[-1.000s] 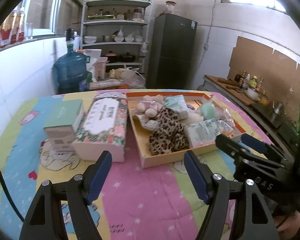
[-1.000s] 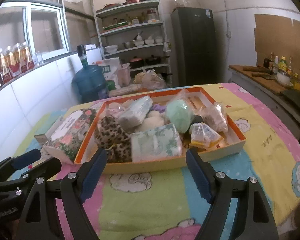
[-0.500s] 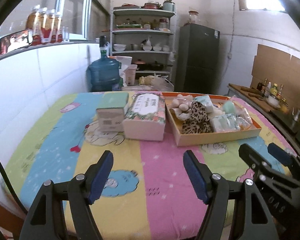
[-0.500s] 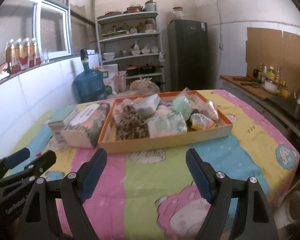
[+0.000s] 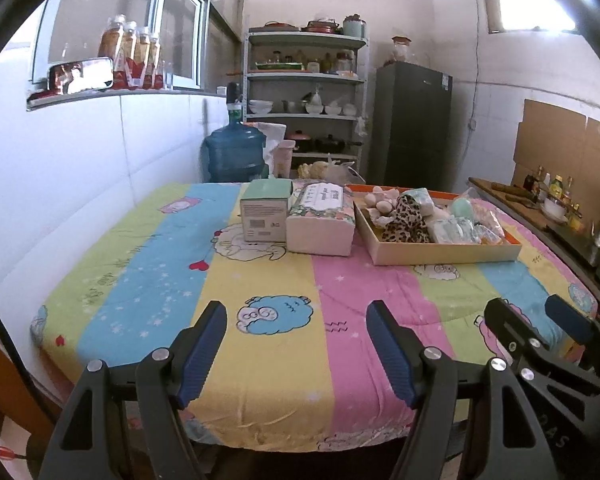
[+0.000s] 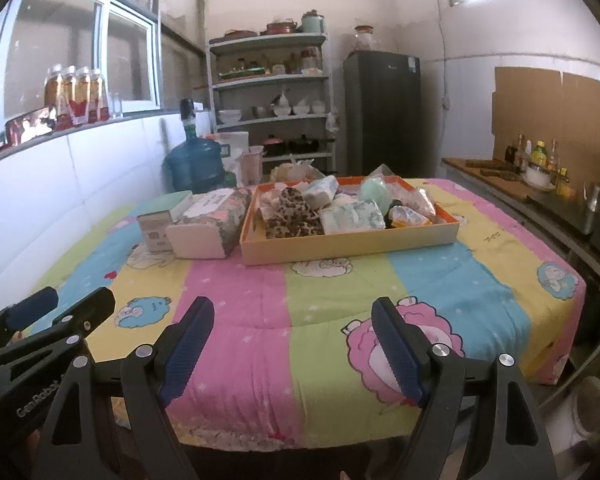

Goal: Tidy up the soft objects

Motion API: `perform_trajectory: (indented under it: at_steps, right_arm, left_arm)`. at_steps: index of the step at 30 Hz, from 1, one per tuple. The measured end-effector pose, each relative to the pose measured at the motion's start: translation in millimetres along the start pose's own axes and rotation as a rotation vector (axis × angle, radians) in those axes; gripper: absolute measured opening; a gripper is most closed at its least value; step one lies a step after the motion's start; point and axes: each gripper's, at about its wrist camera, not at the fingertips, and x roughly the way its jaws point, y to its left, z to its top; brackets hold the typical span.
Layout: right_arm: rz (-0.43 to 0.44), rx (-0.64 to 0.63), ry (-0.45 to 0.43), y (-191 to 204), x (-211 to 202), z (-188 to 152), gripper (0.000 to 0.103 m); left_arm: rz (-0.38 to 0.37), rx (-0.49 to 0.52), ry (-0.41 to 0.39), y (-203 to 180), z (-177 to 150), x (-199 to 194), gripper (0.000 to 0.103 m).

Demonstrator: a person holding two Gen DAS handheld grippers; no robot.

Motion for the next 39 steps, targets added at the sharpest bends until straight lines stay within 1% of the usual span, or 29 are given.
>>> perform_trajectory:
  at_steps: [9, 39]
  right_arm:
    - [-0.011, 0.002, -0.031, 1, -20, -5, 0.082]
    - [-0.001, -0.013, -0.026, 9, -22, -6, 0.082]
  left_arm:
    - [0.014, -0.01, -0.026, 4, -4, -14, 0.073]
    - [0.023, -0.021, -0.032, 8, -7, -17, 0.072]
